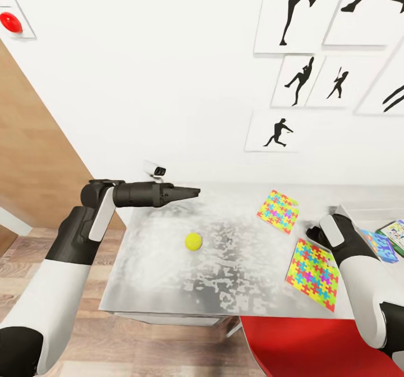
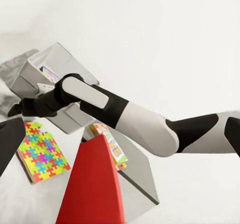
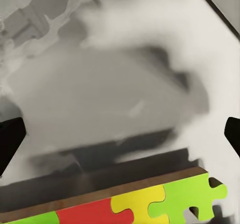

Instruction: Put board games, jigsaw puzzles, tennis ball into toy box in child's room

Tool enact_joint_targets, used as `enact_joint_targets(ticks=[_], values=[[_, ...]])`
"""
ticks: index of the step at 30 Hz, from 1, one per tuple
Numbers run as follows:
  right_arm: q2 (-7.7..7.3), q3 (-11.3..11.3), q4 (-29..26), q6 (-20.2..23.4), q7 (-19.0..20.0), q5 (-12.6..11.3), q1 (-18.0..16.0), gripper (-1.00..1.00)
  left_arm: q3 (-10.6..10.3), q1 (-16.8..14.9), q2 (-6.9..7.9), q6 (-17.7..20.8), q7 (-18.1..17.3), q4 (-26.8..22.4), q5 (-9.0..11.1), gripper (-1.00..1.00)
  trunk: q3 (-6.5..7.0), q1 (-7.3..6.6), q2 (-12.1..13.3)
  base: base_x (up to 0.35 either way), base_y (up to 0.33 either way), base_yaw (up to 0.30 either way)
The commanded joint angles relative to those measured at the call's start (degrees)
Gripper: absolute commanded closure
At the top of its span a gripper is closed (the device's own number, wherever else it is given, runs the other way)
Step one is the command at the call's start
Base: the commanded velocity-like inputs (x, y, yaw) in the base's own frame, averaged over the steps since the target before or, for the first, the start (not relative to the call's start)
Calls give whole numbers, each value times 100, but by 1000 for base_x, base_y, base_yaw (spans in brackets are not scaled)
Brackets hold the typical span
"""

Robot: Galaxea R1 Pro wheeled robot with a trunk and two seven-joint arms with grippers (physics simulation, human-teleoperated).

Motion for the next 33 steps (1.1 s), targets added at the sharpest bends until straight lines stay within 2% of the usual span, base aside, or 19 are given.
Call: enact_joint_targets(ticks=[1,13,21,22,23,25,26,29,33], values=[[-5,-3,172,11,-40,-23,0,-100,-18,-6,6,41,-4,-27,15,-100,-17,6,-6,0,0,0],[-11,-13,180,4,-34,-23,0,-100,-53,-6,29,36,-2,-79,5,-100,-107,6,-6,-15,-5,0],[-10,-10,180,2,-32,-16,8,-100,-58,-6,31,35,-2,-80,-3,-100,-116,6,-6,-74,-25,0],[-10,-41,-184,-54,6,-42,10,-100,-34,-3,64,41,-2,-80,-36,-100,-116,6,-6,0,0,0],[24,-69,-166,-86,26,-58,18,-100,-18,-5,53,41,-2,-75,-61,-100,-116,6,-6,0,0,0],[45,-127,-197,-76,53,146,18,-100,-18,-5,53,41,-2,-75,-61,-100,-116,6,-6,0,0,0],[64,-155,-188,-78,69,149,21,-100,-13,-5,45,41,-2,-74,-60,-100,-116,6,-6,0,0,0],[85,-164,-242,-29,131,360,71,-100,-11,-6,52,41,-2,-72,-87,-100,-116,6,-6,0,0,0],[76,-144,-338,-6,188,405,121,-100,-3,-6,61,41,-2,-71,-117,-100,-116,6,-6,0,0,0]])
